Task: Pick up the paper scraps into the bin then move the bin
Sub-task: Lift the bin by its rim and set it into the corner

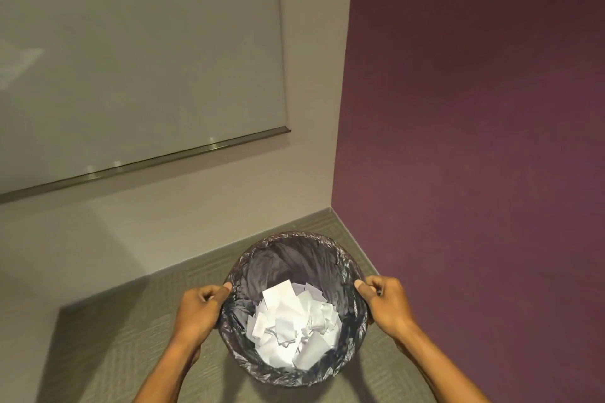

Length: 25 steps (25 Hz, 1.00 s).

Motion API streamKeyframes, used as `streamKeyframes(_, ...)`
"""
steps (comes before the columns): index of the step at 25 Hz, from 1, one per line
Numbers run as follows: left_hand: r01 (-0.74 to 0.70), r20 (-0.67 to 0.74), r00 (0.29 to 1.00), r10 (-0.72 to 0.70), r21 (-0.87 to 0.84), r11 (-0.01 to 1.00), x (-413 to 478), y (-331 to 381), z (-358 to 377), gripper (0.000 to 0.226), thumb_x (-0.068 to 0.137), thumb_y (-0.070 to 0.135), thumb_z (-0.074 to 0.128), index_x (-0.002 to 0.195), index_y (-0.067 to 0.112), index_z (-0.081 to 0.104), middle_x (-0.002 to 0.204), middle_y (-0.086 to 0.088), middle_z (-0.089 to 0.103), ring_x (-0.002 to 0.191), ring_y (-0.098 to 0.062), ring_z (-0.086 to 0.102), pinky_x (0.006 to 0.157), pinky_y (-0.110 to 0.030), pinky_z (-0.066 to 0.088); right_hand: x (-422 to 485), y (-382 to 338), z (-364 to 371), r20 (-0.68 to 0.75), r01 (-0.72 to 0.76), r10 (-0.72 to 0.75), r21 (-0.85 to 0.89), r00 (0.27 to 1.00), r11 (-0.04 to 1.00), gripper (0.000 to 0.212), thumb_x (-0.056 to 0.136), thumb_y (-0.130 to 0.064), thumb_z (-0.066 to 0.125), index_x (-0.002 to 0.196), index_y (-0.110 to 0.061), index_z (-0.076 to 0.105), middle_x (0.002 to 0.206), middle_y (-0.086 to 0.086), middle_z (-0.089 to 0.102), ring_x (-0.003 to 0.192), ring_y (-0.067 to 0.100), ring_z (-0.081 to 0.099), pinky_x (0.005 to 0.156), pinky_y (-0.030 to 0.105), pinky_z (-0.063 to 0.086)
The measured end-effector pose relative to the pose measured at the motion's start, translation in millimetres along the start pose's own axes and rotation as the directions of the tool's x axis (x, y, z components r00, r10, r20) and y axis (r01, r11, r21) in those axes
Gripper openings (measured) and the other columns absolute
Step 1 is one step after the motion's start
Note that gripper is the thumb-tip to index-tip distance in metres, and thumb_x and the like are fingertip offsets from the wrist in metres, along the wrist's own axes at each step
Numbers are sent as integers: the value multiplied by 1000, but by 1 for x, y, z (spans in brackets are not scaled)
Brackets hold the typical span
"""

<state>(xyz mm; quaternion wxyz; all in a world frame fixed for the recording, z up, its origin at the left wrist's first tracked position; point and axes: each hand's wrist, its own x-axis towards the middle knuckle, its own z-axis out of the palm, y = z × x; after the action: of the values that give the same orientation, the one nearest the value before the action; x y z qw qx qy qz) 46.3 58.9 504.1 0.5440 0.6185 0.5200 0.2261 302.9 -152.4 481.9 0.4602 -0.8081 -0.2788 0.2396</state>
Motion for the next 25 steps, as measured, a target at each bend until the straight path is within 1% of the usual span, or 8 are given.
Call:
streamKeyframes(5, -50, 8, 999, 49, 21, 999, 32, 10, 15, 31, 91, 22, 64, 70, 1, 72, 68, -19, 72, 64, -34, 67, 66, -46, 55, 25, 2, -2, -29, -2, 2, -2, 1000, 1000, 42, 93, -21, 64, 58, -15, 42, 53, 2, 32, 46, 12, 28, 49, 24, 28)
streamKeyframes(8, -49, 56, 997, 49, 11, 999, 62, 13, 21, 32, 91, 21, 64, 69, -1, 71, 71, -26, 70, 60, -28, 62, 61, -37, 48, 53, 1, 0, -22, -31, 31, -3, 999, 1000, 41, 92, -21, 65, 59, -14, 44, 53, 5, 34, 47, 17, 33, 51, 30, 33)
streamKeyframes(12, -23, 118, 993, 17, 47, 999, 120, 18, 27, 30, 91, 19, 64, 68, 2, 73, 69, -22, 72, 60, -28, 63, 59, -35, 50, 103, -2, 7, -6, -75, 75, -31, 997, 997, 42, 92, -22, 66, 57, -15, 44, 51, 6, 38, 46, 19, 39, 51, 36, 40)
streamKeyframes(15, -25, 173, 985, 7, 103, 994, 175, 27, 33, 30, 91, 18, 64, 70, -2, 73, 68, -24, 70, 54, -23, 59, 51, -28, 46, 143, -8, 17, 10, -129, 130, -44, 991, 991, 40, 92, -21, 66, 58, -12, 47, 50, 8, 42, 41, 23, 46, 47, 39, 45)
streamKeyframes(18, -40, 222, 975, 10, 129, 991, 228, 38, 38, 33, 91, 18, 64, 68, -4, 70, 54, -14, 66, 47, -18, 54, 44, -21, 42, 179, -20, 28, 17, -228, 229, -46, 973, 973, 42, 93, -18, 65, 58, -11, 43, 47, 5, 39, 35, 19, 47, 43, 34, 49)
streamKeyframes(20, -73, 271, 962, 36, 127, 989, 261, 47, 38, 42, 86, 27, 68, 61, -6, 63, 47, -6, 55, 46, -14, 48, 51, -25, 41, 199, -29, 35, 10, -272, 272, -47, 962, 961, 41, 93, -16, 65, 58, -10, 44, 50, 6, 38, 35, 19, 49, 41, 33, 51)
streamKeyframes(23, -149, 281, 955, 95, 181, 972, 307, 50, 43, 48, 74, 40, 65, 52, -1, 52, 47, -6, 46, 47, -14, 46, 53, -29, 48, 229, -38, 42, -14, -296, 296, -66, 955, 953, 37, 94, -15, 64, 60, -9, 48, 55, 11, 43, 41, 22, 52, 42, 33, 52)
streamKeyframes(25, -132, 282, 958, 57, 254, 958, 331, 50, 48, 41, 77, 37, 66, 55, 3, 61, 50, -10, 57, 48, -22, 59, 54, -31, 55, 249, -35, 47, -15, -317, 316, -82, 949, 945, 37, 94, -15, 64, 60, -8, 50, 55, 13, 46, 43, 24, 53, 43, 34, 53)
